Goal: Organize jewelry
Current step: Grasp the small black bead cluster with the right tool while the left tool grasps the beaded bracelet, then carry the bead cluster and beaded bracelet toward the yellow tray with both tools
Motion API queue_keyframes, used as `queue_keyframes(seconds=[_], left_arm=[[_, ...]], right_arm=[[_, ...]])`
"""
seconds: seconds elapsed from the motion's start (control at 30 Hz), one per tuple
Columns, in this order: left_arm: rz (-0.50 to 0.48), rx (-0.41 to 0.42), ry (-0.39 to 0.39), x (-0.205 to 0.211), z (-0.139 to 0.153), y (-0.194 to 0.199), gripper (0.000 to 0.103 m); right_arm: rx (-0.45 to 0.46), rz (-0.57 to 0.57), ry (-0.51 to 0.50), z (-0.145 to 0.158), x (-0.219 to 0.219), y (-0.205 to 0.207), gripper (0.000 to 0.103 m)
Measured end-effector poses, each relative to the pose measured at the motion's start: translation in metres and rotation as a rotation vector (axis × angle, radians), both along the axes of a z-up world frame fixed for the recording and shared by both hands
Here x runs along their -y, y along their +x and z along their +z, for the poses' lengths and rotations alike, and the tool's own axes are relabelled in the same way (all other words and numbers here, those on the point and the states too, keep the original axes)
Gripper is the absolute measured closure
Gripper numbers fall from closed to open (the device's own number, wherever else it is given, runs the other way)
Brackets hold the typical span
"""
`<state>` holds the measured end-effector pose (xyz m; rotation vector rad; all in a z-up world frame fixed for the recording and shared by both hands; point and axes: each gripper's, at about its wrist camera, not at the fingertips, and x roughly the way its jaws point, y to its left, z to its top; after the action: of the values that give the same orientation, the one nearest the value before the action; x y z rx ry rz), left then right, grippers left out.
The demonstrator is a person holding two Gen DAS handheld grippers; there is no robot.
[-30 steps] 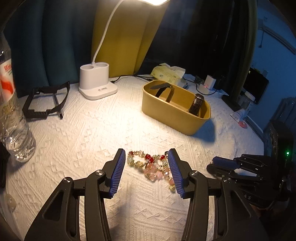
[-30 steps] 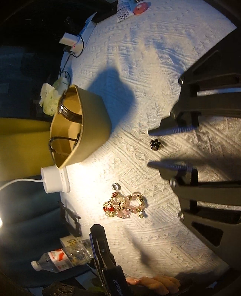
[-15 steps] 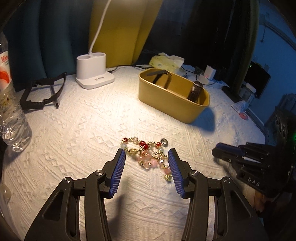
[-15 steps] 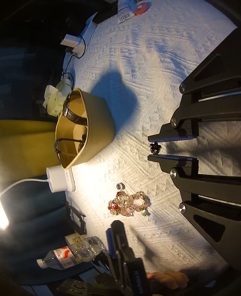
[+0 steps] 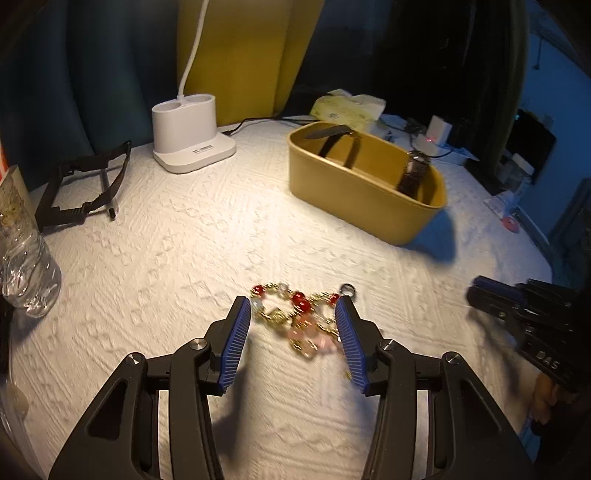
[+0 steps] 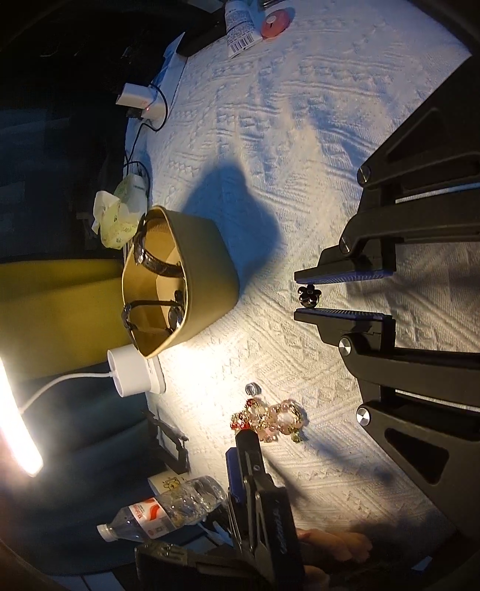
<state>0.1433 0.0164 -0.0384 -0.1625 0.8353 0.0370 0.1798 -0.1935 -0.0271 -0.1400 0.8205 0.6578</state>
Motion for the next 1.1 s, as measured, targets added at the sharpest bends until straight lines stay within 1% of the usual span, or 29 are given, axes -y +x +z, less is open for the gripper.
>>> queue_keyframes(seconds=[0.2,0.4,0.47,0.5,0.6,0.67,0.7,1.0,1.1], left_arm=[[0.029,-0.05,-0.003,-0.002,-0.012,0.015,0.052],[0.015,-0.043,0.041,0.005,-0.014,0.022,0.053],[0.002,-0.042,0.046,0.007,-0.014,0.023,0.063],[-0.011,-0.038,0.042,0.009,-0.014,0.023,0.075],[-0.023,-0.033,0.058,0.014,-0.012,0.023,0.079],[-0.029,-0.014,0.059,0.014,-0.009,0.021,0.084],[-0.029,0.006,0.068,0.015,-0.004,0.019,0.092],[-0.037,0.052,0.057,0.016,0.01,0.012,0.093],[-0.037,0.077,0.058,0.018,0.02,0.01,0.093]], right_arm=[[-0.006,-0.008,0.013,-0.001,0.008,0.009,0.09],[-0.016,-0.01,0.021,-0.003,0.01,0.014,0.09],[-0.018,-0.009,0.025,-0.004,0.01,0.015,0.09],[-0.018,-0.008,0.026,-0.004,0.011,0.016,0.09],[-0.016,-0.007,0.028,-0.004,0.011,0.017,0.09],[-0.012,-0.007,0.028,-0.002,0.011,0.017,0.09],[-0.009,-0.008,0.028,-0.001,0.012,0.016,0.09],[0.016,-0.011,0.037,0.01,0.012,0.011,0.09],[0.022,-0.013,0.043,0.012,0.014,0.01,0.09]])
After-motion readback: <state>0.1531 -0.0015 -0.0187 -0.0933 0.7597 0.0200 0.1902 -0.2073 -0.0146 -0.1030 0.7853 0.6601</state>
